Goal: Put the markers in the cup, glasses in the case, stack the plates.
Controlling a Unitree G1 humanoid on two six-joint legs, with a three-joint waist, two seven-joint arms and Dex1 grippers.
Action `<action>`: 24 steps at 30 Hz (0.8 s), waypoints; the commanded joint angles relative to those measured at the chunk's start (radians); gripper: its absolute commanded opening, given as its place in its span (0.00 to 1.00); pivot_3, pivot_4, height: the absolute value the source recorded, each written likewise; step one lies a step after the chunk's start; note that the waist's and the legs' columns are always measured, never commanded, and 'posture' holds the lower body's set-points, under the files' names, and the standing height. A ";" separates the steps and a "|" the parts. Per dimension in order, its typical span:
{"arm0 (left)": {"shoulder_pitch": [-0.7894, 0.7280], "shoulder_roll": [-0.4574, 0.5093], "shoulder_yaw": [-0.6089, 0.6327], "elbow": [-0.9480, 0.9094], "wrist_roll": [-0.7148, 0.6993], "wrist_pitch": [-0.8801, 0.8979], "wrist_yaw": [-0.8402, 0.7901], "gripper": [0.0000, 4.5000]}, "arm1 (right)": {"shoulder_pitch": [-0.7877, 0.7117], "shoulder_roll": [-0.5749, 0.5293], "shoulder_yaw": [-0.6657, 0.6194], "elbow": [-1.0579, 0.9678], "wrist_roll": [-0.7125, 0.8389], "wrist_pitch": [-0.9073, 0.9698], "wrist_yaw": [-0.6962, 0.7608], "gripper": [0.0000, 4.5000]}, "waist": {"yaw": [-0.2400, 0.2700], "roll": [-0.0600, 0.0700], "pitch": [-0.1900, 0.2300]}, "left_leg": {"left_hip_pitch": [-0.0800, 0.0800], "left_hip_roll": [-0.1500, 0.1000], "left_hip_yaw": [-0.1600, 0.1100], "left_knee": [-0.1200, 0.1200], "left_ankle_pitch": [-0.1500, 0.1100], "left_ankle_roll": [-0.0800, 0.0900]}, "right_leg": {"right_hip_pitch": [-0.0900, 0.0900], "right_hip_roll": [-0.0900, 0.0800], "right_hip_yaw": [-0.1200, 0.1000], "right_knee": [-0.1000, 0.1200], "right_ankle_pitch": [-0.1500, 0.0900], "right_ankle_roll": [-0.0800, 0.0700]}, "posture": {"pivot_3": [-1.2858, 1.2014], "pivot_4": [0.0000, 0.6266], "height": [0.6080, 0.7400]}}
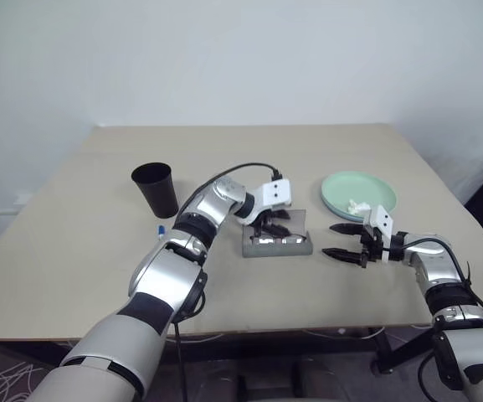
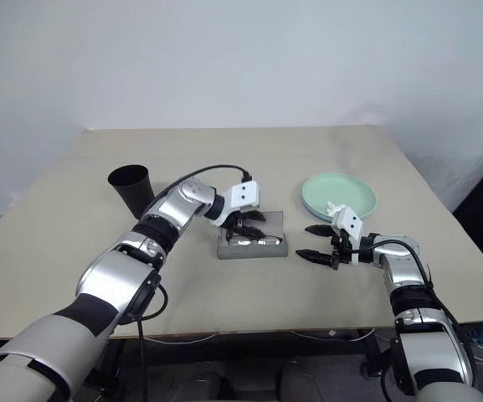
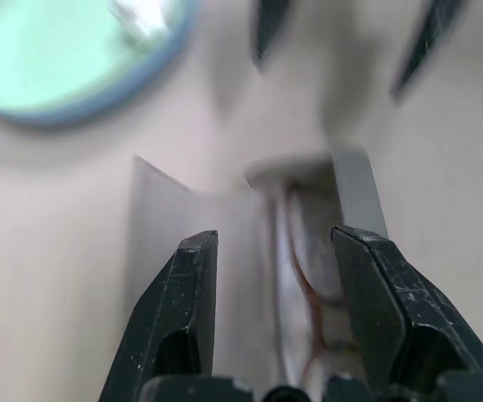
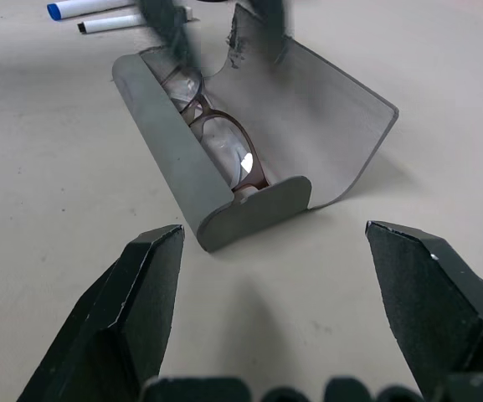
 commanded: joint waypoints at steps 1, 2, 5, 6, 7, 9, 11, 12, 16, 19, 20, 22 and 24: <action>-0.058 0.003 0.051 -0.006 -0.034 0.013 0.067 0.49 | -0.024 -0.009 -0.015 -0.006 0.008 -0.018 -0.003 0.84 | 0.000 0.000 0.000 | 0.000 0.000 0.000 0.000 0.000 0.000 | 0.000 0.000 0.000 0.000 0.000 0.000 | 0.52 0.00 0.94; -0.061 0.005 0.055 0.000 -0.033 0.011 0.085 0.41 | -0.024 -0.009 -0.015 -0.006 0.008 -0.018 -0.003 0.84 | 0.000 0.000 0.000 | 0.000 0.000 0.000 0.000 0.000 0.000 | 0.000 0.000 0.000 0.000 0.000 0.000 | 0.52 0.00 0.94; -0.070 0.008 0.069 0.019 -0.026 0.004 0.147 0.22 | -0.025 -0.008 -0.015 -0.005 0.007 -0.019 -0.005 0.84 | 0.000 0.000 0.000 | 0.001 0.000 0.000 0.000 0.000 0.000 | 0.000 0.000 0.000 0.000 0.000 0.000 | 0.52 0.00 0.94; -0.071 0.011 0.067 0.027 -0.018 0.002 0.165 0.14 | -0.026 -0.007 -0.014 -0.004 0.006 -0.020 -0.006 0.84 | 0.000 0.000 0.000 | 0.001 0.000 0.000 0.000 0.000 0.000 | 0.000 0.000 0.000 0.000 0.000 0.000 | 0.52 0.00 0.94; -0.072 0.013 0.062 0.034 -0.009 -0.001 0.180 0.07 | -0.027 -0.007 -0.014 -0.004 0.006 -0.020 -0.006 0.84 | 0.000 0.000 0.000 | 0.001 0.000 0.000 0.000 0.000 0.000 | 0.000 0.000 0.000 0.000 0.000 0.000 | 0.52 0.00 0.94; -0.070 0.018 0.041 0.051 0.020 -0.008 0.218 0.00 | -0.028 -0.006 -0.014 -0.003 0.006 -0.020 -0.007 0.84 | 0.000 0.000 0.000 | 0.001 0.000 0.000 0.000 0.000 0.000 | 0.000 0.000 0.000 0.000 0.001 0.001 | 0.52 0.00 0.94; -0.069 0.018 0.027 0.072 0.043 0.004 0.261 0.00 | -0.029 -0.006 -0.014 -0.003 0.005 -0.020 -0.007 0.84 | 0.000 0.000 0.000 | 0.000 0.000 0.000 0.000 0.000 0.000 | 0.000 0.000 0.000 0.000 0.002 0.003 | 0.52 0.00 0.94; -0.067 0.018 0.021 0.082 0.053 0.009 0.279 0.00 | -0.029 -0.005 -0.014 -0.003 0.005 -0.020 -0.007 0.84 | 0.000 0.000 0.000 | 0.000 0.000 0.000 0.000 0.000 0.000 | 0.000 0.000 0.000 0.000 0.002 0.003 | 0.52 0.00 0.94; -0.050 0.018 -0.018 0.119 0.111 0.024 0.349 0.00 | -0.030 -0.004 -0.014 -0.003 0.004 -0.020 -0.007 0.84 | 0.000 0.000 0.000 | 0.000 0.000 0.000 0.000 0.000 0.000 | 0.000 0.000 0.000 0.000 0.002 0.004 | 0.52 0.00 0.94; -0.039 0.016 -0.042 0.138 0.142 0.032 0.383 0.00 | -0.029 -0.003 -0.013 -0.007 0.005 -0.019 -0.008 0.84 | 0.000 0.000 0.000 | 0.000 0.000 0.000 0.000 0.000 0.000 | 0.000 0.000 0.000 0.000 0.002 0.004 | 0.52 0.00 0.94; -0.034 0.017 -0.054 0.143 0.155 0.033 0.382 0.00 | -0.028 -0.002 -0.013 -0.010 0.005 -0.017 -0.008 0.84 | 0.000 0.000 0.000 | 0.000 0.000 0.000 0.000 0.000 0.000 | 0.000 0.000 0.000 0.000 0.002 0.004 | 0.52 0.00 0.94; -0.026 0.019 -0.069 0.148 0.172 0.035 0.376 0.00 | -0.027 -0.002 -0.013 -0.014 0.006 -0.016 -0.008 0.84 | 0.000 0.000 0.000 | 0.000 0.000 0.000 0.000 0.000 0.000 | 0.000 0.000 0.000 0.000 0.002 0.004 | 0.52 0.00 0.94; -0.021 0.020 -0.075 0.149 0.179 0.033 0.368 0.00 | -0.026 -0.004 -0.015 -0.015 0.009 -0.014 -0.004 0.84 | 0.000 0.000 0.000 | 0.001 0.000 0.000 0.000 0.000 0.000 | 0.001 0.000 0.000 0.000 0.002 0.004 | 0.52 0.00 0.94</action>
